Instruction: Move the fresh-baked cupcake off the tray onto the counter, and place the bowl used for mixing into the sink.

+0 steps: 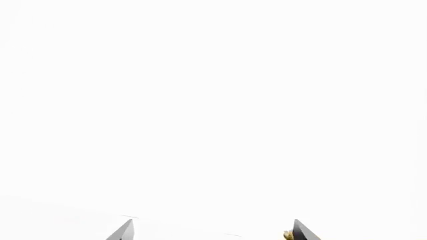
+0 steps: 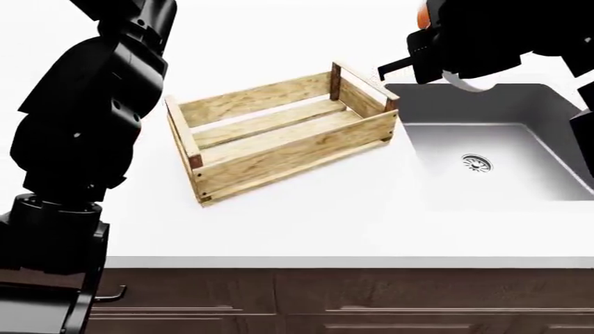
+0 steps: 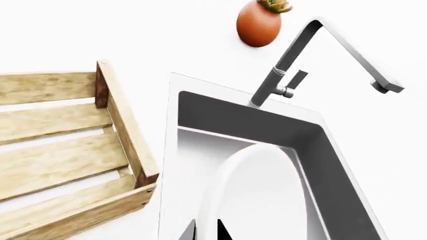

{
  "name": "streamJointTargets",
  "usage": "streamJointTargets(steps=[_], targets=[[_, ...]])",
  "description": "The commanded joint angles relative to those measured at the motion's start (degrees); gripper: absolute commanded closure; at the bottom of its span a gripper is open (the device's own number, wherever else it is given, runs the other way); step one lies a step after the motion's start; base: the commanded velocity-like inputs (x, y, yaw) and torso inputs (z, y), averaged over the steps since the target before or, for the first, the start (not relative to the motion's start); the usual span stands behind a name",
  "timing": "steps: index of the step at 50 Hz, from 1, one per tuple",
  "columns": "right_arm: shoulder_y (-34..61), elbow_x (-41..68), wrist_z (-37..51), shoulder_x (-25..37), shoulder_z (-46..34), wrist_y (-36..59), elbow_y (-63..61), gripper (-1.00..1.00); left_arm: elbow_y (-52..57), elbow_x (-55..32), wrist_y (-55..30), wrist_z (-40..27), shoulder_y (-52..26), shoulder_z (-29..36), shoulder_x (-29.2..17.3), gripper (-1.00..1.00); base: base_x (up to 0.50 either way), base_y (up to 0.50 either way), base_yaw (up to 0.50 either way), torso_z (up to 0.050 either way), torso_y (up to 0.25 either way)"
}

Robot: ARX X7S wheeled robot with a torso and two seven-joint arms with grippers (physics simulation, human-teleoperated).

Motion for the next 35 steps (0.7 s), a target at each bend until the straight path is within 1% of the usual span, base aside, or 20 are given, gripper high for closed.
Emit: streamJointTargets(steps=[1,14,35], targets=[[0.31,-0.79,0.41,0.17,0.27,0.16,-0.35,1.00,-0.99,0.30,0.63,0.39,-0.25,0.21,0.38,-1.00,0.00,-0.26,0.00,0.000,0.000],[-0.04,-0.63,0.55,0.18,0.30,-0.11,-0.24,1.00,1.42,-0.83,-0.62,-0.60,0.47,-0.05,-0.71,-1.00,0.00,-0.27,0.00,0.000,0.000],[-0.06,-0.52,0.41,0.11,0.25,-0.42,-0.15,1.00,0.29,-0.49,0.12,-0.26,0.05,0.23,-0.27,-1.00,0.00,-0.27,0.00,0.000,0.000]])
